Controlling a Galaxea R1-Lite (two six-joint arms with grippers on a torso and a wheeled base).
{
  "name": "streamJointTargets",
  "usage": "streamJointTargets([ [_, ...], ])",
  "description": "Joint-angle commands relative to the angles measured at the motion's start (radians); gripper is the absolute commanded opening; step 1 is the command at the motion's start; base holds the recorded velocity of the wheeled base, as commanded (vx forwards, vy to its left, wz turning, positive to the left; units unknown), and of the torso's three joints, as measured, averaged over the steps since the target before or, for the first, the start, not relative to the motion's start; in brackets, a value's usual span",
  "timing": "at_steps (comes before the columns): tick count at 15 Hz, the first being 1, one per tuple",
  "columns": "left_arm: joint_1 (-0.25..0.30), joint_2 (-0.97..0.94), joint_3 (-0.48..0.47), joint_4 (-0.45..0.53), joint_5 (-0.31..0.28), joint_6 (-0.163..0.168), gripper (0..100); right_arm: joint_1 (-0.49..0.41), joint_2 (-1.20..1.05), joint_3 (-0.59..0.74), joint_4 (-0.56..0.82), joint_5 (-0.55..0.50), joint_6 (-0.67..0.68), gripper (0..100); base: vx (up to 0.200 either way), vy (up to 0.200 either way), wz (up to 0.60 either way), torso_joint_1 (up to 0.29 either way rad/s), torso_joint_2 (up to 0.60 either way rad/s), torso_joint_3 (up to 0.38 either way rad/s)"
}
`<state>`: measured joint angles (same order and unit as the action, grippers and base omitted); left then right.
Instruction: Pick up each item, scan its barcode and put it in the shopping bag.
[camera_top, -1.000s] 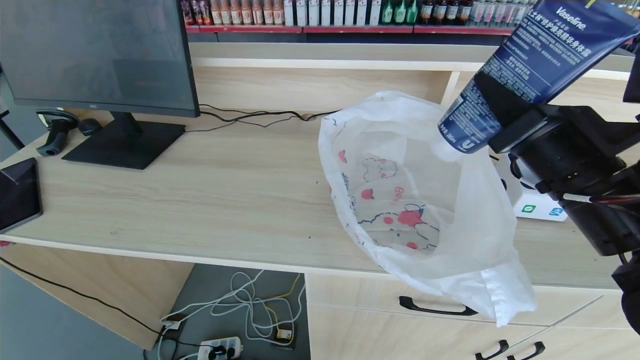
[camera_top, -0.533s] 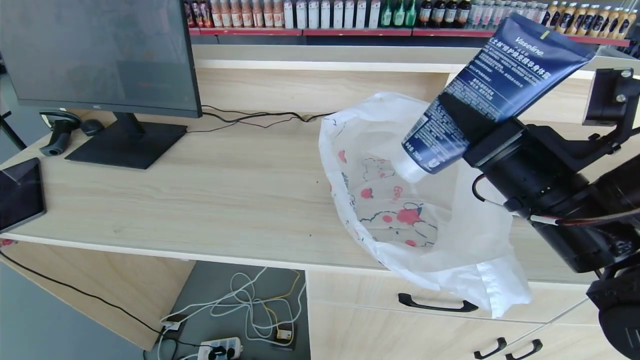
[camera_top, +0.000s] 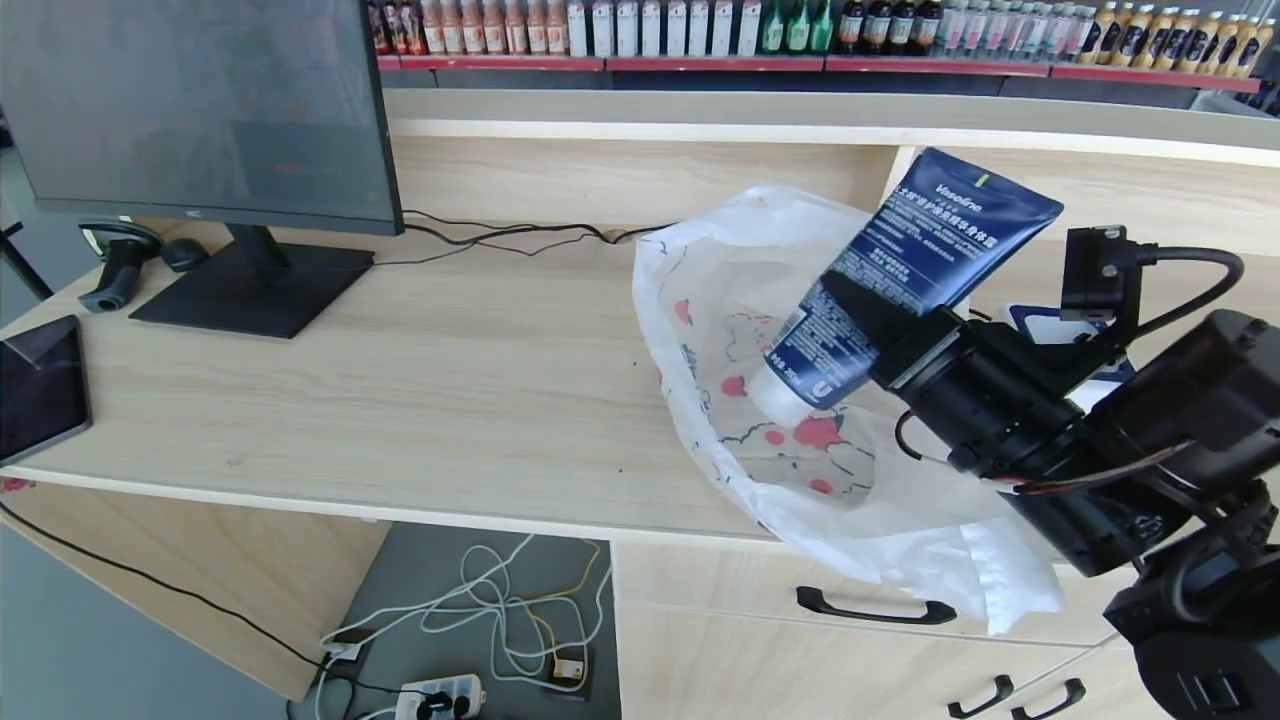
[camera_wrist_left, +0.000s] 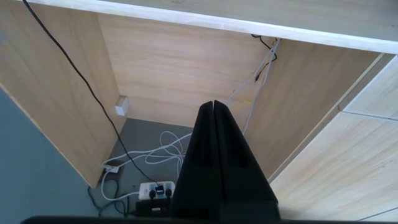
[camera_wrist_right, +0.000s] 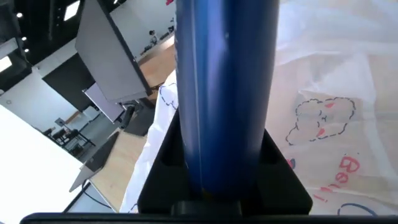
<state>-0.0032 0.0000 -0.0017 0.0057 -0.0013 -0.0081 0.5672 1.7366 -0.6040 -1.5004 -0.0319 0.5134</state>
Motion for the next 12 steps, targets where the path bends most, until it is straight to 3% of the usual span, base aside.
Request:
streamJointTargets([
  [1, 0.000, 0.000, 0.000, 0.000, 0.000, 0.000, 0, 0.013, 0.029, 0.007, -0.001, 0.006, 0.005, 0, 0.000, 0.000, 0.00, 0.000, 0.00, 0.000],
  [12, 0.000, 0.000, 0.000, 0.000, 0.000, -0.001, 0, 0.017, 0.176, 0.004, 0.020, 0.006, 0.074, 0, 0.000, 0.000, 0.00, 0.000, 0.00, 0.000],
])
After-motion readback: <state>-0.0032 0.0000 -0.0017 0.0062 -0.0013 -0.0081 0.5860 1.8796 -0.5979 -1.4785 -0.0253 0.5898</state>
